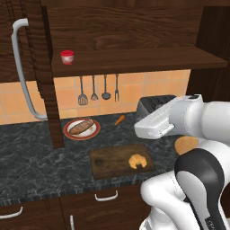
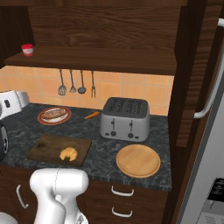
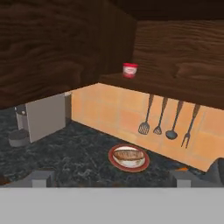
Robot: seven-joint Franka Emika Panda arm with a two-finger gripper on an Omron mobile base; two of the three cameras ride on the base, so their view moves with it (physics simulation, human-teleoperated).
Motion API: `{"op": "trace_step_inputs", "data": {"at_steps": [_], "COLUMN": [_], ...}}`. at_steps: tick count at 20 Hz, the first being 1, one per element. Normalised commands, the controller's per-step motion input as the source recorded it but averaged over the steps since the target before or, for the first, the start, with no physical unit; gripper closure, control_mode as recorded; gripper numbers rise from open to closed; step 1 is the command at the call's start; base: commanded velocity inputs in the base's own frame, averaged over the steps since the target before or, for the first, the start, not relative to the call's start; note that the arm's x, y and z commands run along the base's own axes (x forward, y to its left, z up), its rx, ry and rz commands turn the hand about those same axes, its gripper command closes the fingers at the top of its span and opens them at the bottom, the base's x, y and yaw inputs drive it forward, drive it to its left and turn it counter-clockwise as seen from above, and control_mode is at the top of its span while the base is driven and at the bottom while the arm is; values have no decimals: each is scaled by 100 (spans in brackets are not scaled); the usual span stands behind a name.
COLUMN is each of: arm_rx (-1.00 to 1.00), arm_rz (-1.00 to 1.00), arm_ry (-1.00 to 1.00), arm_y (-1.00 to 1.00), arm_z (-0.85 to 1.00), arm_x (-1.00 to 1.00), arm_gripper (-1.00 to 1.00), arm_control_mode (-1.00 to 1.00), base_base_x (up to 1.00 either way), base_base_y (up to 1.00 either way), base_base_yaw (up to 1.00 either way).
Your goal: From the different types of pastries on the counter, select a croissant and place it on the cutting board. Then retrieve a jar of jam from the cabinet and place it alongside the croissant on the cutting board.
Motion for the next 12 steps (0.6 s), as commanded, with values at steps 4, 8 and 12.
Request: {"op": "trace_step_inputs", "data": {"at_steps": [4,8,12], "arm_rx": [31,9,4], "arm_rz": [-12,-2,-1], "arm_ry": [-25,-12,-2], "arm_y": [-1,0,-12], "arm_z": [29,6,53], "arm_x": [-21,-12,-2], "arm_gripper": [-100,-100,-100], "arm_control_mode": [-100,-100,-100], "base_base_x": [0,0,0], "base_base_y": [0,0,0], "base_base_yaw": [0,0,0]}}
